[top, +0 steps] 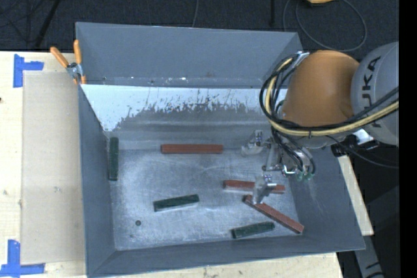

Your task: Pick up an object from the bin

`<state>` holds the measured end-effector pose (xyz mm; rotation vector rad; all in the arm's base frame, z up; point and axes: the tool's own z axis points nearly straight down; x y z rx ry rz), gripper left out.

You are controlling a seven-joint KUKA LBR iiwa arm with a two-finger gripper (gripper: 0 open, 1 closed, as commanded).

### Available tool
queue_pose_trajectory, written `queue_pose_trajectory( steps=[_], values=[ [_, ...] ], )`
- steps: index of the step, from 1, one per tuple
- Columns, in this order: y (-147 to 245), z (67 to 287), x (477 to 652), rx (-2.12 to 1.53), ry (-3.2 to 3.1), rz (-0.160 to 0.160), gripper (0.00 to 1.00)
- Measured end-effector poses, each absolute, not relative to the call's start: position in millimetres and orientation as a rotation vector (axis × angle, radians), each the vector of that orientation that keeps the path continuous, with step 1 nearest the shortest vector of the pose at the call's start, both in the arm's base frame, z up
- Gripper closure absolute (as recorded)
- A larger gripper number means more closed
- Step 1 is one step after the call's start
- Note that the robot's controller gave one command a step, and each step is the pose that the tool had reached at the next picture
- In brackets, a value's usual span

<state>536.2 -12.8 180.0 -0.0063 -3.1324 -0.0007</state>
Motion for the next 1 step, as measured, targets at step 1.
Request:
queue_pose_trajectory(
  steps=[1],
  values=[
    [-12.7,183.9,537.9,-0.006,-3.140,-0.001,0.00]
  ],
)
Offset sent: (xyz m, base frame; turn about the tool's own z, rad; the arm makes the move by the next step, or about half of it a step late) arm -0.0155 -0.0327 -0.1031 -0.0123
